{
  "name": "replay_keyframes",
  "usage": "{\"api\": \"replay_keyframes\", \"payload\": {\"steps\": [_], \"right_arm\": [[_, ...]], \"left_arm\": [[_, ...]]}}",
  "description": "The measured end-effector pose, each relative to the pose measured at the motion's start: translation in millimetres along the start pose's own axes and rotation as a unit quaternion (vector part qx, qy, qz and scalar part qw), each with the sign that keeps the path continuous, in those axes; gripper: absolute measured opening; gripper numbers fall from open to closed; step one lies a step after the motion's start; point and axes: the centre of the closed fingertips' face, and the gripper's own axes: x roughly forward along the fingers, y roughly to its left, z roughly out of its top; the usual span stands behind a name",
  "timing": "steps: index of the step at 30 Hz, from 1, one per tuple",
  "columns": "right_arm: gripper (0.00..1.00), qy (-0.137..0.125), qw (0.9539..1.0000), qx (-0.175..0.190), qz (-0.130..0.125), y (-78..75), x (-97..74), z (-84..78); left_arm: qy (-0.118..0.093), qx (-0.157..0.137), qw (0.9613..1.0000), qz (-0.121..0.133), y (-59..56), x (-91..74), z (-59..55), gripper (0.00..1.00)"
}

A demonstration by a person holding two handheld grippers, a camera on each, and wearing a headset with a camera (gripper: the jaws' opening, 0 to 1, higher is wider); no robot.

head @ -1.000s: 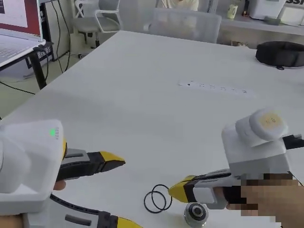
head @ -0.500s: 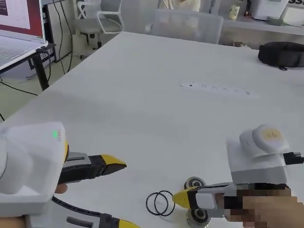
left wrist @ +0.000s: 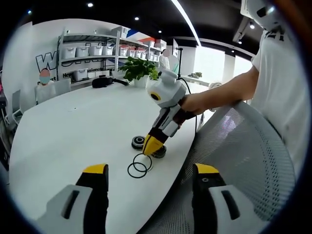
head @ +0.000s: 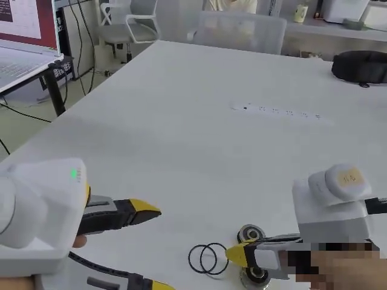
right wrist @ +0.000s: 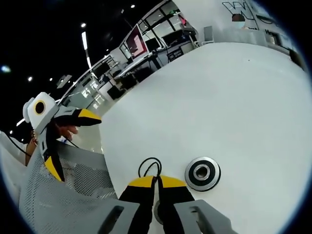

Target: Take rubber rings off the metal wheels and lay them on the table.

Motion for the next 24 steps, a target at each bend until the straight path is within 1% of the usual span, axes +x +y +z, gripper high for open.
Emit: {"api": "replay_keyframes", "payload": {"steps": [2,11,17,20,23,24], "right_arm": [[0.02,0.002,1.0,-0.003,-0.003,-1.4,0.5,-0.9],[0.02,0.005,0.9998,-0.015,-0.009,-3.6,-0.6,-0.5],[0.01,-0.003,0.9999,-0.009,-0.013,-7.4,-5.5,3.1],[0.01,-0.015,0.9998,-0.007,-0.011,-7.6,-10.6,9.4],[0.03,-0.038,0.9993,0.004,0.004,-2.8,-15.7,19.8],[0.03,-0.041,0.9991,0.006,0.007,-2.0,-17.2,21.4]], "left_arm": [[0.002,0.0,1.0,0.0,0.1,0.0,-0.7,0.68],[0.007,-0.001,1.0,0.002,0.5,0.0,-2.7,0.68],[0.008,-0.001,1.0,0.002,0.4,0.1,-2.8,0.68],[0.008,-0.001,1.0,0.002,0.3,0.1,-3.0,0.68],[0.007,-0.001,1.0,0.002,0.3,0.0,-2.8,0.68],[0.007,-0.001,1.0,0.002,0.3,0.0,-2.7,0.68]]}}
